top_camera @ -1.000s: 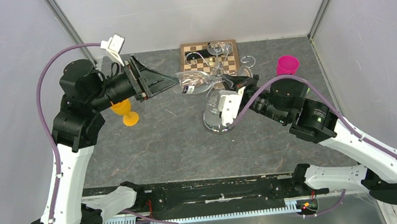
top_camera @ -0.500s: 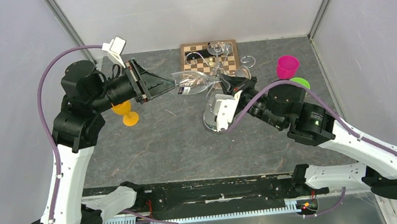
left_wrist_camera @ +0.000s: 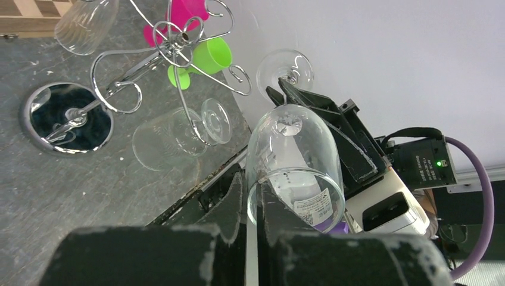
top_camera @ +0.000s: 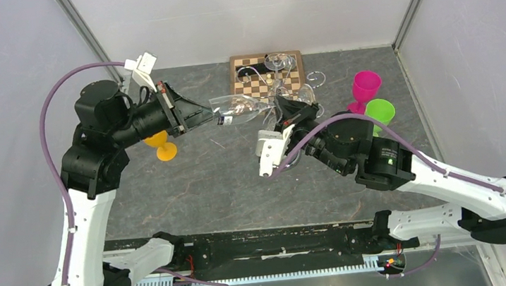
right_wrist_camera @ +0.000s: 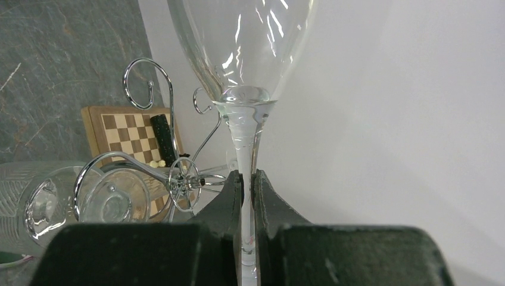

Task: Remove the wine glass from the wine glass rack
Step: Place the wine glass at the center of the board.

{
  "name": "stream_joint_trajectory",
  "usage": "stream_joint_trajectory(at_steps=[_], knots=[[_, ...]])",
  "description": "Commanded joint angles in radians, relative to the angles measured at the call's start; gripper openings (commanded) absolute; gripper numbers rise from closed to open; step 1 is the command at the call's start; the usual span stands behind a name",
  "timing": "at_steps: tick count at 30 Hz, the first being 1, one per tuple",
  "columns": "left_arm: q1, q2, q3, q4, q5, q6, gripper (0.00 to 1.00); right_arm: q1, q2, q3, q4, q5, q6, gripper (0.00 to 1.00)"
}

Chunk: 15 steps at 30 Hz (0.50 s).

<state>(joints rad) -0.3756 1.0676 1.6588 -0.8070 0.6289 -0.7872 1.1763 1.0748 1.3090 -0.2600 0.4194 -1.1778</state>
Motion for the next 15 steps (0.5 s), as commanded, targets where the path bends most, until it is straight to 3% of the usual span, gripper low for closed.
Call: stream_joint_trajectory(at_steps=[1, 7, 15], knots=[[-0.005, -0.006, 0.084, -0.067, 0.009, 0.07, 0.02, 0.031, 0.019, 0.041, 0.172, 0.018, -0.058, 0.0], [-0.002, -0.028, 0.159, -0.13, -0.063, 0.088, 0.02, 0.059, 0.039, 0.049, 0.207, 0.003, -0.055, 0.0], [-0.003, -0.083, 0.147, -0.159, -0.054, 0.082, 0.02, 0.144, 0.009, 0.023, 0.215, -0.006, -0.02, 0.08]])
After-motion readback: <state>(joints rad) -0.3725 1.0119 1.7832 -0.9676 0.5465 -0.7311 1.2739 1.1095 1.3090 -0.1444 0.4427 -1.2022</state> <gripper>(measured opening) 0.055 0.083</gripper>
